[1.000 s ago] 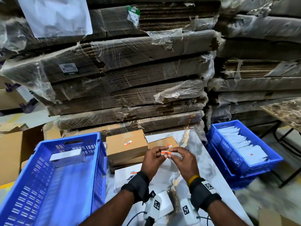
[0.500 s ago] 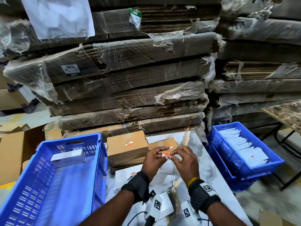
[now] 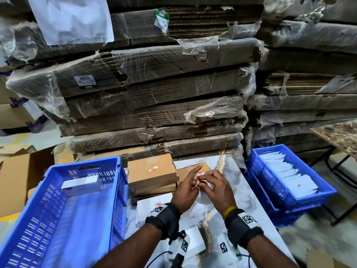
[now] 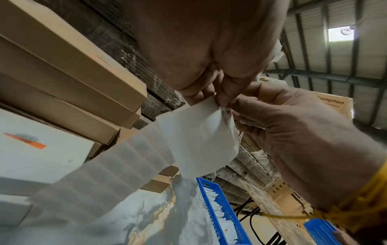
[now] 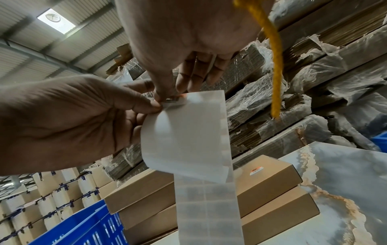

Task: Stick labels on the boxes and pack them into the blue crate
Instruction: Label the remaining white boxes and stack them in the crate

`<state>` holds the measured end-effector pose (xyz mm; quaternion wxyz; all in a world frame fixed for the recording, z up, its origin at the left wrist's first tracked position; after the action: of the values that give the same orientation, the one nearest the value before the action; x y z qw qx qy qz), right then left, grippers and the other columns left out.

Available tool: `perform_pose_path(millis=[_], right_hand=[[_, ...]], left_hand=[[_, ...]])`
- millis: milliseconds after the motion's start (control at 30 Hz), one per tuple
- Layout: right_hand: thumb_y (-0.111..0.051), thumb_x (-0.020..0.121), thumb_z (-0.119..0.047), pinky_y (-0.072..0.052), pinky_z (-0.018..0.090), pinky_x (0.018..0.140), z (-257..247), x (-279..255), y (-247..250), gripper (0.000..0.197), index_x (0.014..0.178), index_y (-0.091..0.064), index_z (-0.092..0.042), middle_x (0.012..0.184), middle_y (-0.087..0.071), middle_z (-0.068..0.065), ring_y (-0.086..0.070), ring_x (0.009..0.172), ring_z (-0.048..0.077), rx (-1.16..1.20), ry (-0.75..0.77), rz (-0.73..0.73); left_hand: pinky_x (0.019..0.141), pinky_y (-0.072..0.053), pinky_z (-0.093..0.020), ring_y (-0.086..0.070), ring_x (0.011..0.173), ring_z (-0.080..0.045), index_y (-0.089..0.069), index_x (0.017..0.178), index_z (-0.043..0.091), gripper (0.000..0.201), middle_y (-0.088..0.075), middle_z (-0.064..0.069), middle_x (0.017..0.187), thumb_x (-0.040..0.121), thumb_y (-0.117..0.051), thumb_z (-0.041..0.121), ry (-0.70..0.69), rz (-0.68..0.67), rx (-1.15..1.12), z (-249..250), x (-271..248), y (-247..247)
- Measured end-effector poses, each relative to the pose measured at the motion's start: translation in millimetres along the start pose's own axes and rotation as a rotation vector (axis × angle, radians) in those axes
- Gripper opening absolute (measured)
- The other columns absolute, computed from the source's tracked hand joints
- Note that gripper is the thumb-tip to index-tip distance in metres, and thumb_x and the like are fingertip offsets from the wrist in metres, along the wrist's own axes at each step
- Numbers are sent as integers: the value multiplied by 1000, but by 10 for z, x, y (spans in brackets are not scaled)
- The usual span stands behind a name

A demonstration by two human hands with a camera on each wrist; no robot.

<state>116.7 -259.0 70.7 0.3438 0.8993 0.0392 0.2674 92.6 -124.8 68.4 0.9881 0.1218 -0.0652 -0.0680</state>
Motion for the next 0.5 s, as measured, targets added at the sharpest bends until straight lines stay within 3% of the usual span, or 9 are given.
perform_pose_path(millis=[100,367,500], right_hand=[[-74,82,-17,-52,42,79,-15,8,9,17,97,-72,-25,96,-56,-9,-58,92,10,9,-9,-14],[-75,80,-19,-51,41,80,-56,11,16,15,87,-66,-29,93,-53,-16,-56,86,4,5,-45,-51],[-76,79,-20,-51,40,80,-59,-5,20,15,87,-66,-30,92,-54,-16,-57,85,5,0,-43,-31]], left_hand=[[76,-44,-24,-53,74,-1,-30,149,42,73,-60,20,71,93,-48,-1,-1,-2,20,38,-26,1],[72,-41,-20,-53,68,3,-32,150,36,75,-60,22,67,90,-47,-6,34,-10,40,31,-47,10],[77,-40,-17,-53,74,5,-37,149,31,71,-63,11,80,88,-49,-5,70,6,-13,-40,-30,3]])
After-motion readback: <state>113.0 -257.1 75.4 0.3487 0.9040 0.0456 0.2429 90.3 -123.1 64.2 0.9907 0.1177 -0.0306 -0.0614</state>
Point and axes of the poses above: each hand's wrist, its own x-axis towards the middle knuckle, its own y-axis out of the back of the hand, z = x × y, the point moved 5 cm from there along x, towards the middle knuckle
